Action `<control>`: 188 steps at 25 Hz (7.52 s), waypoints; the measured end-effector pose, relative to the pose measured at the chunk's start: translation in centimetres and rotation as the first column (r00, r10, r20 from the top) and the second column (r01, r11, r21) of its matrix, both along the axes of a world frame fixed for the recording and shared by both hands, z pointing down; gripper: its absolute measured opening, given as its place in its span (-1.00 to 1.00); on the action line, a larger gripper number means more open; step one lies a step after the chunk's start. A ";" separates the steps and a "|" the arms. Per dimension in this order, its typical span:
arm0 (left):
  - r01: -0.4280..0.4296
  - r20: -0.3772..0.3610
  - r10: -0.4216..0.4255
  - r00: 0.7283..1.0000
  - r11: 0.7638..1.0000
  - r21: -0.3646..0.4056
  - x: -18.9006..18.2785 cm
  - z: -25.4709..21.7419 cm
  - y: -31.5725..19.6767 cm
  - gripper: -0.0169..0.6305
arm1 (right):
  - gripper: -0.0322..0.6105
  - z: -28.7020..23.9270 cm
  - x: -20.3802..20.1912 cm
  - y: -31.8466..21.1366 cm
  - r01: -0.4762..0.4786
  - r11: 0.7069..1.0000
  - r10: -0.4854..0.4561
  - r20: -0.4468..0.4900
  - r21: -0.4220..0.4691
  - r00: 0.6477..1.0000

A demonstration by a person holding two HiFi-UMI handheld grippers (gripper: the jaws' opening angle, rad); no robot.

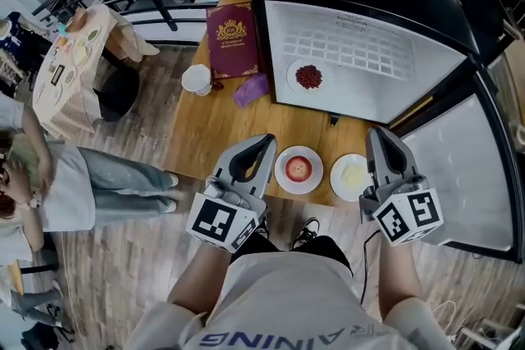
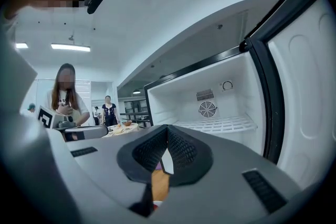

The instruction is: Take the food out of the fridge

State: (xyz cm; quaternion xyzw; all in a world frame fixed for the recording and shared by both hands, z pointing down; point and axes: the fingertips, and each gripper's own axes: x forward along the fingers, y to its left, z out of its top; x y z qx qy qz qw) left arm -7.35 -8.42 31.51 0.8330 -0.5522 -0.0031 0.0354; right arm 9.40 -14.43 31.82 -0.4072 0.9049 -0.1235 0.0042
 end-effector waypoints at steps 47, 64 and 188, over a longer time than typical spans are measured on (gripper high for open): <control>0.087 -0.004 -0.087 0.996 0.994 -0.059 -5.0 3.0 -0.1 -0.92 | -0.37 20.4 -7.3 -15.1 0.073 0.620 0.338 0.351 -0.781 0.873; 0.127 -0.025 -0.131 0.991 0.986 -0.112 -7.4 5.6 -1.4 -0.92 | -0.37 28.1 -7.6 -18.9 0.026 0.429 0.509 0.265 -0.903 0.819; 0.308 0.019 -0.312 0.950 0.924 -0.227 -18.3 11.0 16.7 -0.92 | -0.82 32.0 -21.4 12.1 0.187 0.477 0.261 0.341 -0.859 0.903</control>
